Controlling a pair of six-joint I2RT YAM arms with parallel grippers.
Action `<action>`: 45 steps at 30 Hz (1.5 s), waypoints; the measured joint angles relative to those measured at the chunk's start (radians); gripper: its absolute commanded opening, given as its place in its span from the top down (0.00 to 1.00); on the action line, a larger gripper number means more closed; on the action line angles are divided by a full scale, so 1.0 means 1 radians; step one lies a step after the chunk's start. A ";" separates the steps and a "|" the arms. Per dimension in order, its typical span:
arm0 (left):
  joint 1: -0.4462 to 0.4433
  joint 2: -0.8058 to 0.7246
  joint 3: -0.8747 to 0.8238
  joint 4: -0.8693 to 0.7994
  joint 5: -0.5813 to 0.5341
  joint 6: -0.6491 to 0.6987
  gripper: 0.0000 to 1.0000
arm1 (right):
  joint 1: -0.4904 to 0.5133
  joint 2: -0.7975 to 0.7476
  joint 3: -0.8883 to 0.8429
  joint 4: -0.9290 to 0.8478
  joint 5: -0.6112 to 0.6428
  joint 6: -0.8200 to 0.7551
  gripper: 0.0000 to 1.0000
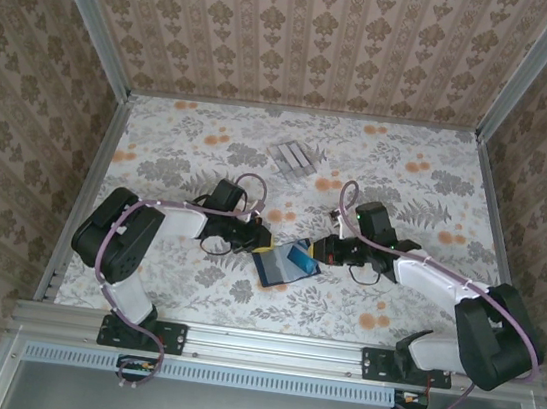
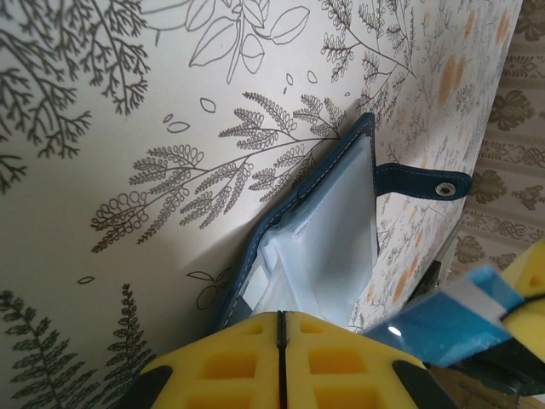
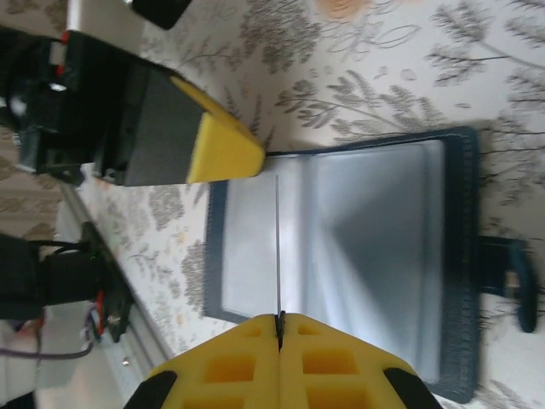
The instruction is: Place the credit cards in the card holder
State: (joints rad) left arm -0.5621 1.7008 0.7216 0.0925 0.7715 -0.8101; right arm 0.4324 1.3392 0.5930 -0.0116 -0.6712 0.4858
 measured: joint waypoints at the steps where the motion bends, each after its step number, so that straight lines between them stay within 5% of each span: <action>1: 0.001 0.000 0.000 0.000 0.000 0.000 0.91 | 0.000 0.011 0.000 0.018 -0.019 0.005 1.00; 9: 0.007 0.000 0.000 -0.006 -0.001 0.011 0.91 | -0.008 0.179 0.001 0.081 -0.098 0.008 1.00; 25: 0.021 -0.032 -0.002 -0.056 -0.005 0.030 0.90 | -0.060 0.203 0.001 0.118 -0.123 -0.005 1.00; 35: 0.061 -0.343 -0.045 -0.213 -0.066 0.051 0.86 | -0.056 0.241 0.001 0.124 -0.128 -0.011 1.00; 45: -0.143 -0.401 -0.216 -0.243 -0.156 -0.055 0.80 | -0.055 0.247 0.001 0.145 -0.147 -0.010 1.00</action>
State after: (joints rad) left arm -0.7048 1.2999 0.5053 -0.1505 0.6155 -0.8646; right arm 0.3779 1.5864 0.5938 0.1329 -0.8181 0.4759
